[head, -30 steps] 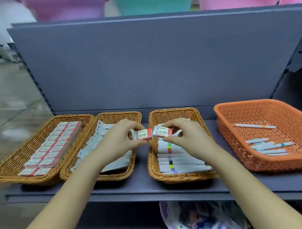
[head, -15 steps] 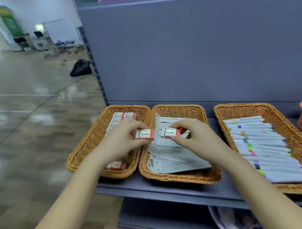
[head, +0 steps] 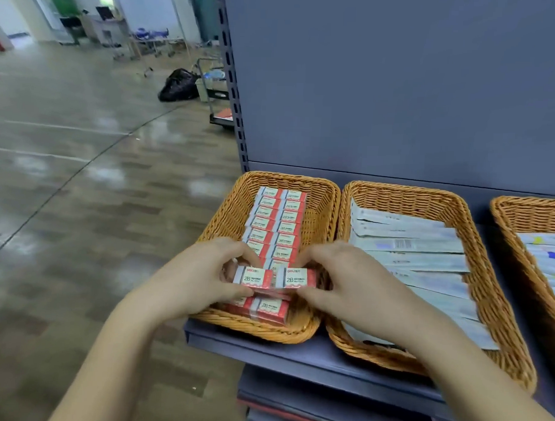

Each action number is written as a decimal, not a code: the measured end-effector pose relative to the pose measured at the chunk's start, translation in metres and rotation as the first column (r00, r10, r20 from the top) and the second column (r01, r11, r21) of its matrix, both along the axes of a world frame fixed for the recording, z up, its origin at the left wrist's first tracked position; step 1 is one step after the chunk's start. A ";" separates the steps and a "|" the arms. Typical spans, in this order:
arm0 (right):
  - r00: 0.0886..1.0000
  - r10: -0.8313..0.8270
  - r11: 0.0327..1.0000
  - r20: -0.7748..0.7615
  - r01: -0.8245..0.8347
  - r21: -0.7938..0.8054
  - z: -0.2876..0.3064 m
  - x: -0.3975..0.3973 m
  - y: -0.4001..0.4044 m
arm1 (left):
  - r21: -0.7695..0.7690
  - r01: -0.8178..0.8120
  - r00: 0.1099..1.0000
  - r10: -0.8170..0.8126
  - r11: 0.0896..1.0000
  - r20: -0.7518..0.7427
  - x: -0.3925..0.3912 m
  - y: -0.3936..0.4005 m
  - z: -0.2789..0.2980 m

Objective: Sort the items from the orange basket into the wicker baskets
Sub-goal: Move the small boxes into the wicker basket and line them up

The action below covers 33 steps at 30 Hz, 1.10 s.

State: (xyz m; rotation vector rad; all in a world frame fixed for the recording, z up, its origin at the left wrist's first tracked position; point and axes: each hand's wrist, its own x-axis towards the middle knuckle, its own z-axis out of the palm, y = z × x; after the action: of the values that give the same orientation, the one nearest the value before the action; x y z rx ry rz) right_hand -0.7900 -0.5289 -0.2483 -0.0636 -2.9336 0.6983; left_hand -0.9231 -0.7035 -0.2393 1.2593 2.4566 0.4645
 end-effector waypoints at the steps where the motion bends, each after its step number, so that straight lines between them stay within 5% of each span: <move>1: 1.000 0.011 1.000 0.012 -0.011 0.019 -0.001 -0.003 -0.005 | -0.006 0.022 1.000 -0.022 1.000 0.010 -0.004 -0.004 -0.002; 15: 0.966 -0.231 0.956 0.114 0.204 0.211 -0.013 -0.011 -0.055 | -0.037 0.283 0.959 -0.284 0.958 -0.019 -0.030 -0.015 -0.020; 33: 0.941 -0.270 0.961 0.204 0.250 0.116 -0.005 -0.022 -0.068 | -0.079 0.436 0.900 -0.434 0.896 0.050 -0.046 -0.006 -0.015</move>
State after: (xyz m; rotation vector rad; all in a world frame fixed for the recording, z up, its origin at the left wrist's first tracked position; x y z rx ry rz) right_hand -0.8118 -0.5971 -0.2532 -0.5434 -3.0720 0.5501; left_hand -0.9691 -0.7096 -0.2538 1.6864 2.0506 0.2463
